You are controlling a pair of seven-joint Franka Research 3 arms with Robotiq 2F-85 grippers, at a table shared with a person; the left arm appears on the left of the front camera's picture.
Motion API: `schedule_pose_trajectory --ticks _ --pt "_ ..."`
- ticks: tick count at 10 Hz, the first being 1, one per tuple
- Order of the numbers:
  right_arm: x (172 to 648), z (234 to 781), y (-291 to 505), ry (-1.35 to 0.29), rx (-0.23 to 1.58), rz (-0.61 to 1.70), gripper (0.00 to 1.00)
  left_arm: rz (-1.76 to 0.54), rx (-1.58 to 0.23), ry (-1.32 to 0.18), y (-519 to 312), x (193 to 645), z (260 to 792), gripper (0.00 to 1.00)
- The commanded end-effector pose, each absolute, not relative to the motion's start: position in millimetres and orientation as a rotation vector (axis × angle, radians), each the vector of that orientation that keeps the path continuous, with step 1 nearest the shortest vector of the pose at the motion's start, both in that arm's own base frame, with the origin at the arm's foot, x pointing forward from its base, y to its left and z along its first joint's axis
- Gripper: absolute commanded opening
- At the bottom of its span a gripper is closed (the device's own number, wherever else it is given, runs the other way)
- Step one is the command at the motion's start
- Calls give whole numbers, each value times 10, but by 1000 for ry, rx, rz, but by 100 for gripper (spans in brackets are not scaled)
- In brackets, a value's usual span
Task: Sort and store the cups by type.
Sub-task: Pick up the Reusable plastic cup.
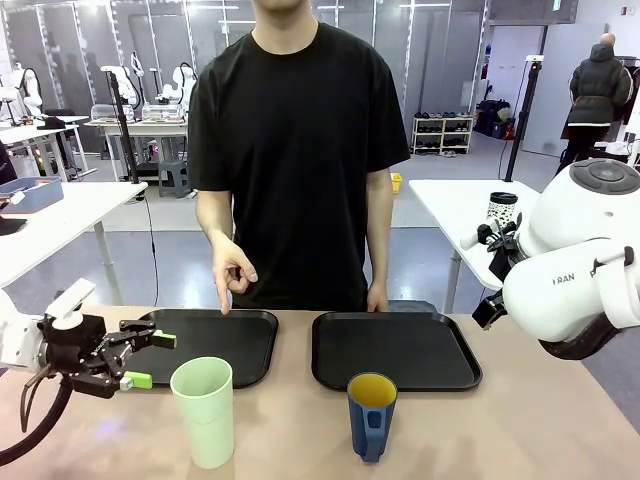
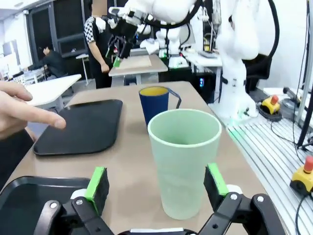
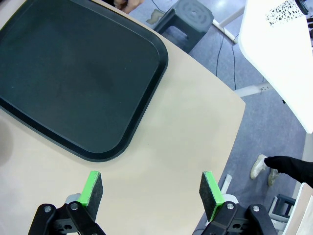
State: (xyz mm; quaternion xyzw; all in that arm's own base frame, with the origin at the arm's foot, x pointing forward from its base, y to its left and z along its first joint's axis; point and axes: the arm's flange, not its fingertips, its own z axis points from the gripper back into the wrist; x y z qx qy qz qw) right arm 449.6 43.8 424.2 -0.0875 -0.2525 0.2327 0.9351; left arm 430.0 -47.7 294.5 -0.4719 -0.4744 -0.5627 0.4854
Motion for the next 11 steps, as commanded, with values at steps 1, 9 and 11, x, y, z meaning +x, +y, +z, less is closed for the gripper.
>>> schedule_pose_trajectory --ticks 1,9,11 --pt "4502 4234 438 -520 -180 478 100 -1393 -1180 -1254 -340 4194 2279 100" --pt "4502 4234 438 -520 -180 478 100 -1348 -1180 -1170 -430 4390 2930 100" --pt "4502 4234 438 -520 -180 478 100 -1391 -1232 -1151 -514 4503 2807 100"
